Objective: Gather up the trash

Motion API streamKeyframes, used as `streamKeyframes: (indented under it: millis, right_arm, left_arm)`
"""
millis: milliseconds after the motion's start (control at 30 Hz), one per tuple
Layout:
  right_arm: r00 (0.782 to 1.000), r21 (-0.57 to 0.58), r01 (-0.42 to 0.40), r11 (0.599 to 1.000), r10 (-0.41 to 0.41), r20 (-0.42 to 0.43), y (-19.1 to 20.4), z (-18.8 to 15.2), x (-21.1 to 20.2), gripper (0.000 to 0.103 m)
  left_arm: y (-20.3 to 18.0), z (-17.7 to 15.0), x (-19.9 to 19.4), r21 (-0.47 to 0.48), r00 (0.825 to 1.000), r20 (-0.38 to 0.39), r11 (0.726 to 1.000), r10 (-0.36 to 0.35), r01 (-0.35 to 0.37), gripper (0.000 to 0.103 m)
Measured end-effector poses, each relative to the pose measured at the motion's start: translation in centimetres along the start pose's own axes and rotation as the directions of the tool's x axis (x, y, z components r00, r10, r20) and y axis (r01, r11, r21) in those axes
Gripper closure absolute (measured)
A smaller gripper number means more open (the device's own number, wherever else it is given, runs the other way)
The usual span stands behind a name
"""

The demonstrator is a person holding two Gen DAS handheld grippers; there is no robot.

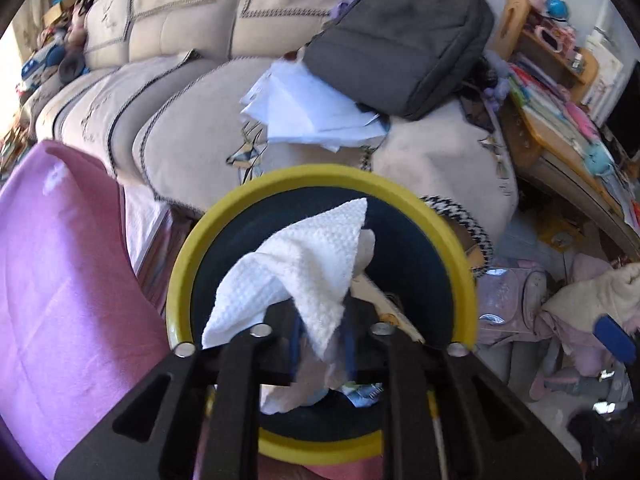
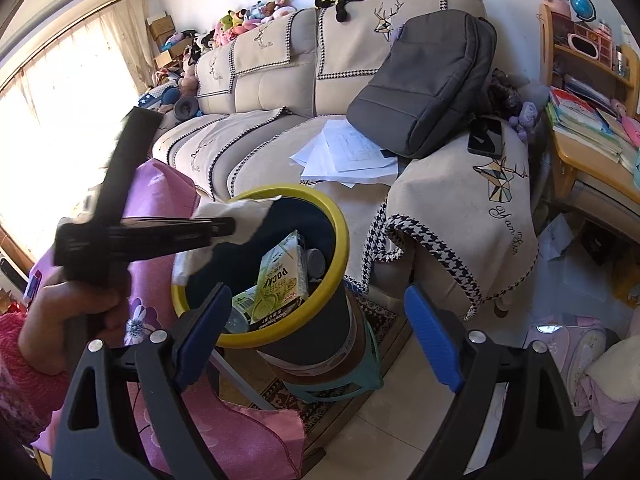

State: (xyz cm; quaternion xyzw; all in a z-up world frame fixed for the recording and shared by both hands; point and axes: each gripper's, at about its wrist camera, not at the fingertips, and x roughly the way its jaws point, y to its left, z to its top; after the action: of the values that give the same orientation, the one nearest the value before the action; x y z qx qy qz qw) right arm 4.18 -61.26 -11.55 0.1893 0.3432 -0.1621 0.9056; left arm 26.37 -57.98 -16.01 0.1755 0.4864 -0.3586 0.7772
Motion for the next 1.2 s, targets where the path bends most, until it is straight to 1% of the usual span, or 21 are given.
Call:
streamKeyframes:
  millis: [33, 67, 100, 200, 300, 367, 400, 467, 500, 533, 567, 600, 633, 667, 733, 800, 833, 867, 967, 1067, 1200]
  right_arm:
    - [1.000, -0.002, -0.005, 1.000, 0.005, 0.000, 0.2, 0.0, 0.0, 0.019]
    - [1.000, -0.004, -0.009, 1.000, 0.009, 0.000, 0.4, -0.1, -0.1, 0.019]
    - [1.000, -0.006, -0.011, 1.000, 0.011, -0.001, 0.5, -0.1, -0.1, 0.019]
    - [1.000, -0.014, -0.014, 1.000, 0.014, 0.000, 1.1, -0.2, -0.3, 0.019]
    - [1.000, -0.036, -0.025, 0.999, 0.025, -0.007, 1.9, -0.4, -0.4, 0.019]
    - [1.000, -0.049, -0.026, 0.998, 0.026, -0.008, 2.6, -0.7, -0.6, 0.019]
    - [1.000, -0.057, -0.029, 0.998, 0.028, -0.009, 3.0, -0.9, -0.7, 0.019]
    - [0.999, -0.079, -0.044, 0.996, 0.044, -0.007, 4.1, -1.4, -1.2, 0.019]
    - [0.999, -0.089, -0.052, 0.995, 0.052, -0.006, 4.6, -1.6, -1.5, 0.018]
    - [0.998, -0.104, -0.062, 0.993, 0.061, -0.007, 5.3, -1.9, -1.8, 0.017]
    - [0.998, -0.119, -0.069, 0.990, 0.069, -0.006, 6.0, -2.0, -2.0, 0.016]
    - [0.997, -0.140, -0.078, 0.987, 0.078, -0.005, 7.0, -2.3, -2.3, 0.014]
    - [0.996, -0.158, -0.087, 0.984, 0.087, -0.003, 7.8, -2.5, -2.6, 0.012]
    - [0.995, -0.173, -0.095, 0.980, 0.097, 0.000, 8.6, -2.8, -2.9, 0.011]
    - [0.992, -0.205, -0.117, 0.972, 0.122, 0.013, 10.3, -3.2, -3.7, 0.007]
    - [0.990, -0.231, -0.128, 0.965, 0.138, 0.026, 11.8, -3.6, -4.4, 0.007]
    - [0.989, -0.244, -0.128, 0.961, 0.141, 0.034, 12.5, -3.7, -4.7, 0.007]
    - [0.988, -0.262, -0.128, 0.957, 0.145, 0.045, 13.4, -3.9, -5.2, 0.007]
    - [0.985, -0.296, -0.130, 0.946, 0.156, 0.066, 15.5, -4.3, -6.4, 0.007]
    - [0.983, -0.326, -0.127, 0.937, 0.163, 0.086, 17.3, -4.6, -7.6, 0.007]
    - [0.981, -0.356, -0.111, 0.928, 0.159, 0.109, 19.3, -5.3, -9.2, 0.007]
  left_arm:
    - [0.3, 0.1, 0.7, -0.022, 1.000, -0.021, 1.000, 0.009, -0.010, 0.062]
    - [0.6, 0.1, 1.4, -0.043, 0.999, -0.045, 0.999, 0.013, -0.015, 0.039]
    - [1.1, -0.1, 1.8, -0.055, 0.998, -0.062, 0.998, 0.006, -0.009, 0.024]
    - [2.2, -0.9, 2.3, -0.099, 0.996, -0.090, 0.995, 0.015, -0.024, 0.023]
    - [3.1, -1.8, 0.4, -0.128, 0.998, -0.055, 0.992, 0.004, -0.011, 0.023]
    - [3.8, -3.0, -2.4, -0.135, 1.000, 0.001, 0.991, 0.007, -0.007, 0.023]
    - [4.0, -3.6, -3.8, -0.134, 0.999, 0.033, 0.991, 0.021, -0.017, 0.023]
    - [4.9, -5.3, -7.5, -0.140, 0.993, 0.108, 0.989, 0.054, -0.038, 0.021]
    - [5.6, -6.5, -9.6, -0.152, 0.988, 0.145, 0.988, 0.060, -0.038, 0.017]
    - [6.4, -7.9, -11.7, -0.169, 0.981, 0.182, 0.985, 0.070, -0.039, 0.015]
    - [7.0, -9.1, -13.5, -0.178, 0.973, 0.213, 0.983, 0.091, -0.053, 0.011]
    - [7.7, -10.7, -15.6, -0.183, 0.959, 0.253, 0.979, 0.131, -0.085, 0.009]
    - [8.4, -12.4, -17.8, -0.188, 0.941, 0.290, 0.974, 0.175, -0.123, 0.008]
    - [9.0, -13.8, -19.4, -0.196, 0.926, 0.316, 0.969, 0.206, -0.149, 0.006]
    - [10.9, -17.3, -23.0, -0.228, 0.893, 0.360, 0.954, 0.271, -0.197, 0.005]
    - [13.2, -20.7, -26.0, -0.292, 0.861, 0.371, 0.924, 0.349, -0.248, 0.005]
    - [14.6, -22.5, -27.5, -0.333, 0.844, 0.372, 0.904, 0.387, -0.267, 0.005]
    - [15.6, -23.9, -28.6, -0.364, 0.832, 0.373, 0.889, 0.412, -0.277, 0.005]
    - [17.9, -29.1, -32.4, -0.451, 0.777, 0.365, 0.828, 0.512, -0.333, 0.005]
    - [19.1, -33.3, -35.2, -0.498, 0.752, 0.362, 0.797, 0.550, -0.343, 0.005]
    - [19.9, -37.3, -38.1, -0.518, 0.718, 0.370, 0.772, 0.590, -0.368, 0.005]
